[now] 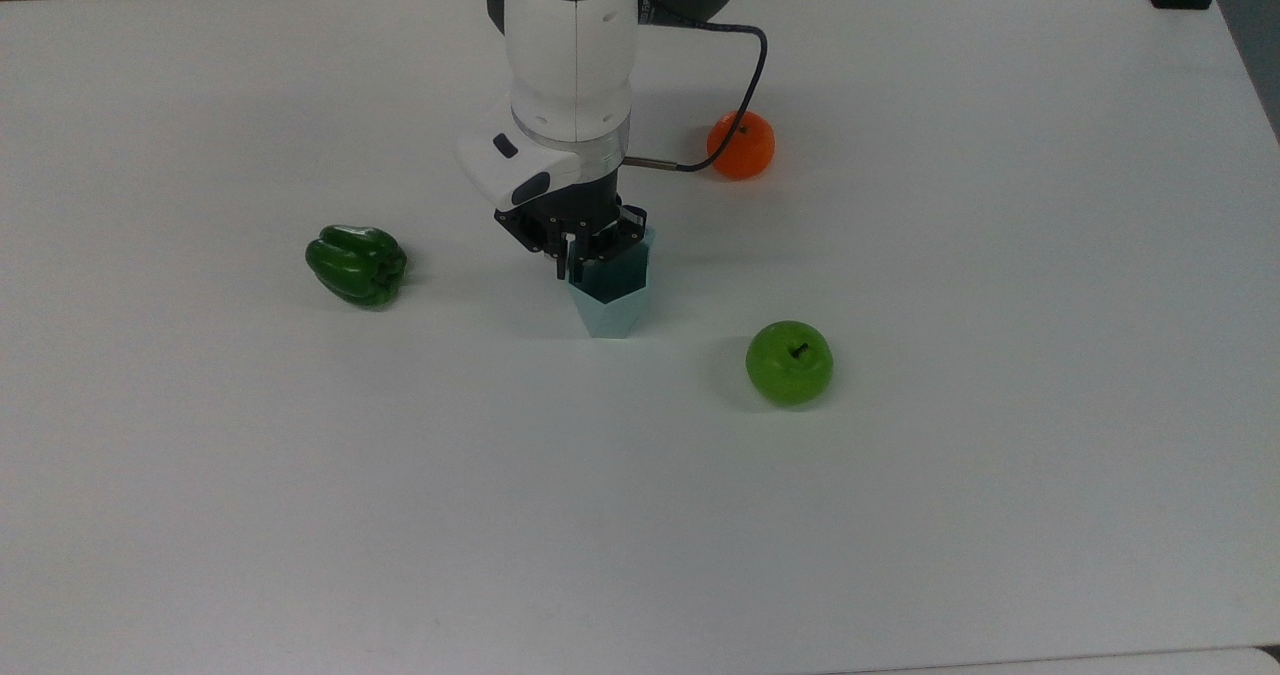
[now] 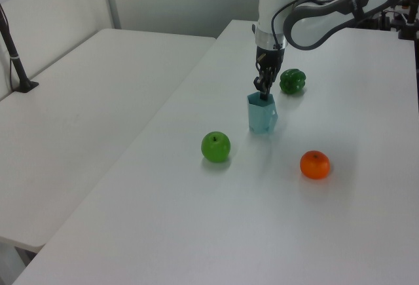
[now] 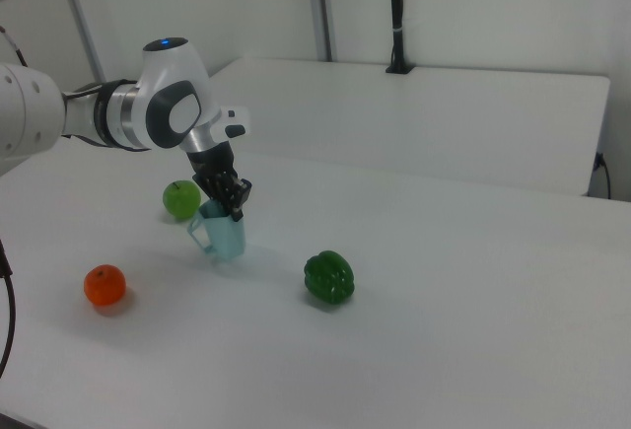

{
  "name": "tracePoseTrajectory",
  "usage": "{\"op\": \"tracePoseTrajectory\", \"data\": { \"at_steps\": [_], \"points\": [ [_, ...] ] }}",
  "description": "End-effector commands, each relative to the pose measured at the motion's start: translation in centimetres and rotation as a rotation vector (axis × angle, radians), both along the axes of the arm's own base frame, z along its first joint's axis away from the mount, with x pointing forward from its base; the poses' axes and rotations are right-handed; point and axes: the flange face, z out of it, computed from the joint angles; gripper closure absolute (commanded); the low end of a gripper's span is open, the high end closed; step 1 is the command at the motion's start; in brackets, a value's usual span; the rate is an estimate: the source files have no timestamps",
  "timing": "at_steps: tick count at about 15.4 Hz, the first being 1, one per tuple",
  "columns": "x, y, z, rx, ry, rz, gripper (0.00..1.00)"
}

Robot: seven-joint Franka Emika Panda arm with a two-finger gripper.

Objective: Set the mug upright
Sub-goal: 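Open the gripper and lift it away from the upright mug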

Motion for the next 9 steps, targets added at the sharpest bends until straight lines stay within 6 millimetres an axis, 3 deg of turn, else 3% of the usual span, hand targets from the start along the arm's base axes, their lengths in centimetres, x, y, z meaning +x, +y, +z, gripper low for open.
{"op": "tracePoseTrajectory", "data": {
  "at_steps": [1,3,5,9],
  "points": [
    [-0.3,0.0,-0.4,0.017,-0.012,0.029,0.3],
    [-0.3,0.0,-0.4,0.017,-0.012,0.029,0.23],
    [-0.4,-0.1,0.4,0.019,-0.017,0.024,0.0],
    [-1.1,-2.1,5.0,0.024,-0.054,-0.006,0.0]
  ]
}}
